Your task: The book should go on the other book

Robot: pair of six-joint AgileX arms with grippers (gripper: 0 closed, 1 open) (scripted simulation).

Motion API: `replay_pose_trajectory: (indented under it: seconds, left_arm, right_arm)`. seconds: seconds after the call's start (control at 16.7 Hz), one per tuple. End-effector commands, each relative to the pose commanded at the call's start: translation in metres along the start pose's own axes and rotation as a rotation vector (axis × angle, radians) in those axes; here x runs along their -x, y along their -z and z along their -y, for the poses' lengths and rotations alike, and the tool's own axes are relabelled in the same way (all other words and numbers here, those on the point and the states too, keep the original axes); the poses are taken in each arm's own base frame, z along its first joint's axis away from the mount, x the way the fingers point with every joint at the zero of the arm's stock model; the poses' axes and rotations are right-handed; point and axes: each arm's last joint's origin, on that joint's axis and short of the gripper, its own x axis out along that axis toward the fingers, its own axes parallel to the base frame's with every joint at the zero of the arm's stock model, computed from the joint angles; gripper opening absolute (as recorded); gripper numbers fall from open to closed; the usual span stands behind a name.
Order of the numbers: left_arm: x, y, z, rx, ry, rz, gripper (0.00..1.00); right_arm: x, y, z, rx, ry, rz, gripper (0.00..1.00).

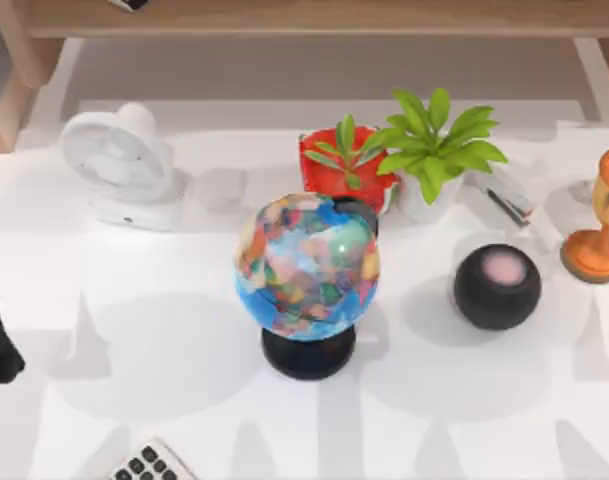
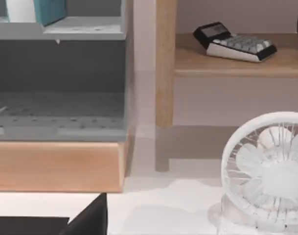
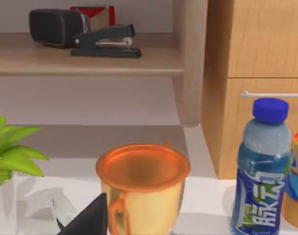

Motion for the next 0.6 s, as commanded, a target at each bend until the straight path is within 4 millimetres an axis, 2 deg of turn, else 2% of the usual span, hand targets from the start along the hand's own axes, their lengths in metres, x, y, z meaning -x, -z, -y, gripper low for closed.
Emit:
replay_pose_trajectory:
  seconds: [0.18, 0.3, 0.48, 0.6]
  left_arm:
    - [0.0, -0.003, 0.0, -0.001, -0.001, 0.005, 1.0]
    - [-0.001, -0.019, -0.002, -0.003, -0.008, 0.029, 1.0]
    - [-0.007, -0.062, -0.007, -0.011, -0.024, 0.082, 1.0]
    - [-0.02, -0.097, -0.012, -0.018, -0.035, 0.109, 1.0]
  right_arm:
    - [0.0, 0.0, 0.0, 0.0, 0.0, 0.0, 1.0]
    - [0.0, 0.0, 0.0, 0.0, 0.0, 0.0, 1.0]
    - [0.0, 0.0, 0.0, 0.0, 0.0, 0.0, 1.0]
    - [0.0, 0.0, 0.0, 0.0, 0.0, 0.0, 1.0]
